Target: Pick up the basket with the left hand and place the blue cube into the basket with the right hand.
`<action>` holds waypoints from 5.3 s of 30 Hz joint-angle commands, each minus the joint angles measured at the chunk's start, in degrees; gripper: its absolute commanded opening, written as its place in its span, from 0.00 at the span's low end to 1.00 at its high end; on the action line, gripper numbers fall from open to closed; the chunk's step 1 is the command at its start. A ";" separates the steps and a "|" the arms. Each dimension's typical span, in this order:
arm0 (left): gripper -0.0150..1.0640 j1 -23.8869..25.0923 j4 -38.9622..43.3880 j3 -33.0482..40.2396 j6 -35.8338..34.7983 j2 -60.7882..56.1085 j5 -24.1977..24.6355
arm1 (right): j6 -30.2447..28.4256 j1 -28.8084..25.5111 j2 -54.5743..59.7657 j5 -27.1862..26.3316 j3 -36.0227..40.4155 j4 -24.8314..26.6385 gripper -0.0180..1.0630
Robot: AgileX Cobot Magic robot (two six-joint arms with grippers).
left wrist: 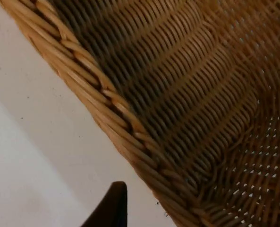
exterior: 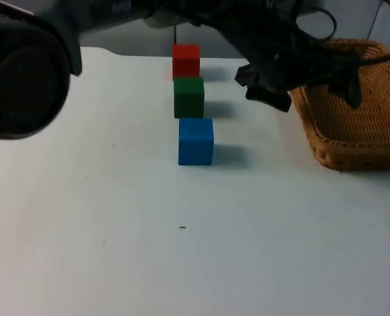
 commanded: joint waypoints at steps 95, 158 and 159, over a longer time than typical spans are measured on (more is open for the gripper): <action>0.01 6.90 13.21 -3.70 -27.26 -14.33 11.66 | 0.04 -0.29 -0.14 -0.51 0.52 -0.35 0.98; 0.01 13.05 13.82 44.87 -13.16 -49.55 -8.77 | 0.03 -0.29 -0.14 -0.51 0.52 -0.70 0.98; 0.01 13.75 13.10 51.36 -11.82 -53.15 -11.45 | 0.03 -0.29 -0.14 -0.51 0.52 -0.70 0.98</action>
